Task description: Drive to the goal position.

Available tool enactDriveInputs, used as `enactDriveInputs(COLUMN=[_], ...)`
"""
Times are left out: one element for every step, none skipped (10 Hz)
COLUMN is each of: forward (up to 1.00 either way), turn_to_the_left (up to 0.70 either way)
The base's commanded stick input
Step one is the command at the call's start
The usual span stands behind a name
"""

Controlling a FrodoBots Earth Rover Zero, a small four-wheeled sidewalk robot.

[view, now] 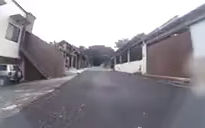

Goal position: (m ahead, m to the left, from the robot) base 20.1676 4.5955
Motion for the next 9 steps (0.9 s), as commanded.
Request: enactDriveInputs(forward=[0.5,0.5,0.5,0.5,0.5,0.5,0.5,0.5,0.5], turn_to_the_left=[0.0,0.0,0.0,0.0,0.0,0.0,0.0,0.0,0.0])
